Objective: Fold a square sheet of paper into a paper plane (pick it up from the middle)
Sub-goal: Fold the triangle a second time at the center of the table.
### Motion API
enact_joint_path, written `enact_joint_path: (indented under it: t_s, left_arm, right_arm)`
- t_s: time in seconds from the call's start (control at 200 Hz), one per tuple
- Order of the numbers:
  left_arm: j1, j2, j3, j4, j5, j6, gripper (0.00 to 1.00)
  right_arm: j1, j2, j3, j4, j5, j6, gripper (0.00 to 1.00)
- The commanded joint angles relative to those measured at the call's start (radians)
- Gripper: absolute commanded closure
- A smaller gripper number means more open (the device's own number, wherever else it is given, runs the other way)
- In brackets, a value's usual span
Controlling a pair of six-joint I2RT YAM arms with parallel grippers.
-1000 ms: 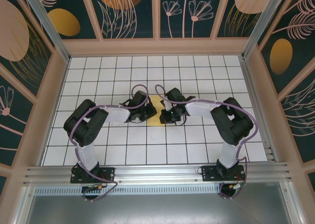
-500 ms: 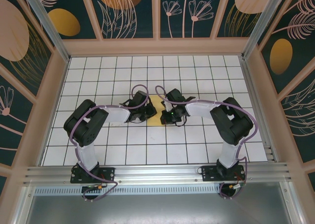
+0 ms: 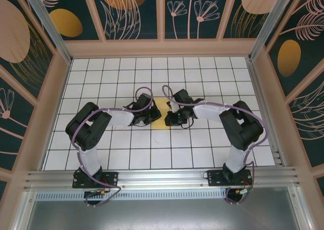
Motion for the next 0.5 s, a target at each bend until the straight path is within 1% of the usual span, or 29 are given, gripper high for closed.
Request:
enact_joint_path:
  t_s: [0.0, 0.19, 0.495]
  left_arm:
    - [-0.004, 0.039, -0.037, -0.082, -0.031, -0.007, 0.9]
    - [-0.005, 0.043, -0.033, -0.085, -0.031, -0.006, 0.9]
    - [-0.005, 0.045, -0.031, -0.09, -0.035, -0.009, 0.9]
  right_arm:
    - [-0.012, -0.004, 0.011, 0.016, -0.024, 0.015, 0.91]
    - [-0.013, 0.039, 0.023, 0.004, -0.04, 0.003, 0.9]
    - [-0.013, 0.052, -0.001, -0.021, -0.044, -0.013, 0.9]
